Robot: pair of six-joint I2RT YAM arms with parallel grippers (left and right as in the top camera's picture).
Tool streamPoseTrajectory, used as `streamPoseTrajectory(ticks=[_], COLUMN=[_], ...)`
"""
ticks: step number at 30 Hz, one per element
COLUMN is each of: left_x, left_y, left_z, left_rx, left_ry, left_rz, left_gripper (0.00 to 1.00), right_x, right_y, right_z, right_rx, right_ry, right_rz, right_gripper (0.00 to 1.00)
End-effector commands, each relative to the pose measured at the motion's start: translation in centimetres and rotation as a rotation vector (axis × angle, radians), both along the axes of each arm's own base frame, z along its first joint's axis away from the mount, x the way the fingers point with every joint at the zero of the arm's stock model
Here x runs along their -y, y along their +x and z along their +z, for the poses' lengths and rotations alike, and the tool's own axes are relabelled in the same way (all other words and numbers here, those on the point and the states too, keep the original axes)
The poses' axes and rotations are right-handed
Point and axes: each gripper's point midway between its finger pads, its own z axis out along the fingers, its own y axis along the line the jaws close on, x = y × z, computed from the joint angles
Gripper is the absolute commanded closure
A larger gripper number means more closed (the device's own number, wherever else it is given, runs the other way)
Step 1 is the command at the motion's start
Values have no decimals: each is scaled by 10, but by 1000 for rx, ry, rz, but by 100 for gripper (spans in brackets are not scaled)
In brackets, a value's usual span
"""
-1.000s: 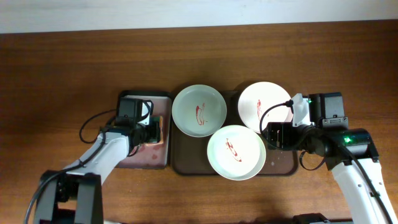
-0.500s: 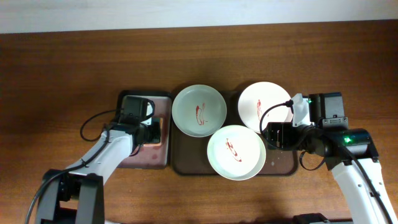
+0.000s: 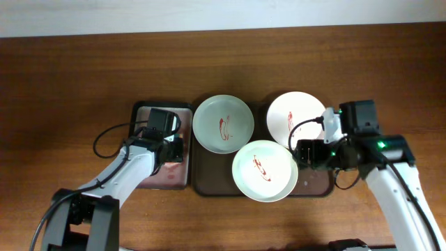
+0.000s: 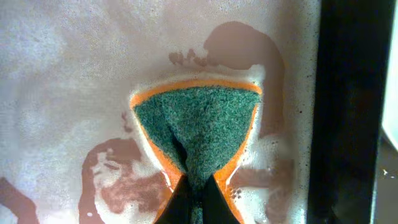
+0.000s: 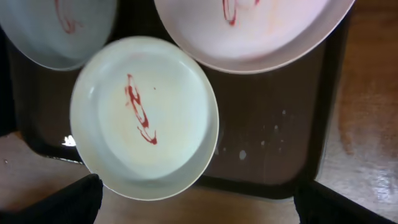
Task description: Clean dirty plates on tray and stack at the side
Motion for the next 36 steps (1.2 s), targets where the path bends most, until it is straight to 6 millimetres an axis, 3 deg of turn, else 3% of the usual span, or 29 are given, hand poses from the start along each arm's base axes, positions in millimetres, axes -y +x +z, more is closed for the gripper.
streamPoseTrajectory(ticks=[1,8,10,13,16,22,28,33,36], left_x=[-2,6,8,11,11,20,20,20,20], left_y=[-9,-9,0,17,17,3,3,3,18], left_z=[-19,-19,-4,35,56,60,60,60,71], left_rx=[-73,-82,-51,41,80,37,35,35,115], left_ry=[22,-22,-29,-46,-55,-111,-112,-110,-110], left_rz=[2,-12,-13,-13,-13,-40,-40,-39,-34], left_gripper=[100,100,100,100,100,100,100,100,100], right_x=[-10,-10,-10,-19,-20,-20,-22,-33,-33], right_y=[-1,3,5,4,6,8,6,12,13], right_z=[-19,-87,-101,-110,-117,-136,-144,-140,-140], right_rx=[-104,-351,-383,-405,-415,-412,-398,-376,-371], right_ry=[38,23,21,71,70,71,83,154,150], right_rz=[14,12,12,65,66,63,65,69,69], right_gripper=[12,62,64,64,64,73,96,96,96])
